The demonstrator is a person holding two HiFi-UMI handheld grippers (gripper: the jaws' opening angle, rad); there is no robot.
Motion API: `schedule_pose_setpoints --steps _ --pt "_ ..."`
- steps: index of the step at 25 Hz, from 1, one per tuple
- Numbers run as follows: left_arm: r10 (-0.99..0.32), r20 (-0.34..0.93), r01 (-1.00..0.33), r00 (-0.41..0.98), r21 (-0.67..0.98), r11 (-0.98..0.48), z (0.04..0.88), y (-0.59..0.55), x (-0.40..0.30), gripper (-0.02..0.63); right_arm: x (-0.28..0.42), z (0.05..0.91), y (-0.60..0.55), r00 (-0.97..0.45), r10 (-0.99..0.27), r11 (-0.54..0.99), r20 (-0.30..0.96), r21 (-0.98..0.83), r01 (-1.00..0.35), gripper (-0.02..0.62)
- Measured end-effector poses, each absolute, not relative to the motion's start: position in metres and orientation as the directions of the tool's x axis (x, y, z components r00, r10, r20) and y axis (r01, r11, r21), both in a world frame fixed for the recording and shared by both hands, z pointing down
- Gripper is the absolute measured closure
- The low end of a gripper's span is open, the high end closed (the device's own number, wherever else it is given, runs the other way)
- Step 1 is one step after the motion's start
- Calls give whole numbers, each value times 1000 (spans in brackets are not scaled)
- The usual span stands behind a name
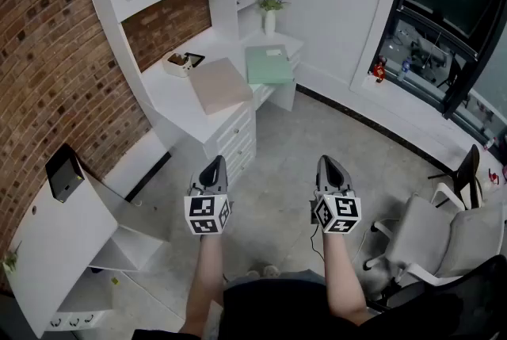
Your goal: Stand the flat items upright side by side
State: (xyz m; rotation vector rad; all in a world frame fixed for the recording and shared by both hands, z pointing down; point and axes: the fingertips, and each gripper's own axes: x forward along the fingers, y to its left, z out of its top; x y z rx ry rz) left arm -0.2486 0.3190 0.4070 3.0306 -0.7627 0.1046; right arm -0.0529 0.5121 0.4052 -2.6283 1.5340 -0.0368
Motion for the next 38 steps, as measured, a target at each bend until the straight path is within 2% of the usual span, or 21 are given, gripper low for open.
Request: schedule_pose_setpoints --steps 14,23,26,28,30,31,34,38 --pt "-483 96 -486 871 10 -874 417 312 -247 598 -51 409 502 476 -879 -472 -21 -108 -875 598" --pt "-474 148 -485 868 45 -873 443 310 -254 597 -60 429 492 434 -901 -434 31 -122 -893 597" --pt "-482 122 -492 868 79 -867 439 306 -263 593 -62 431 490 418 -907 -419 39 -160 -894 535" --pt "-480 94 -488 872 101 -867 435 304 -269 552 -64 431 489 401 -915 -400 38 -190 -896 475" --pt "-473 76 -479 878 122 -869 433 303 -275 435 -66 429 487 377 -926 -374 29 -214 -902 403" --pt "-470 68 -475 880 129 -871 432 302 -278 401 -66 427 485 371 -928 -366 21 -220 -904 375" --pt "-464 45 -466 885 115 -877 425 296 -287 360 -67 415 479 372 -928 -359 -14 -231 -904 333" --pt "-469 9 -468 883 96 -879 410 285 -300 337 -72 395 475 389 -919 -367 -66 -222 -903 327"
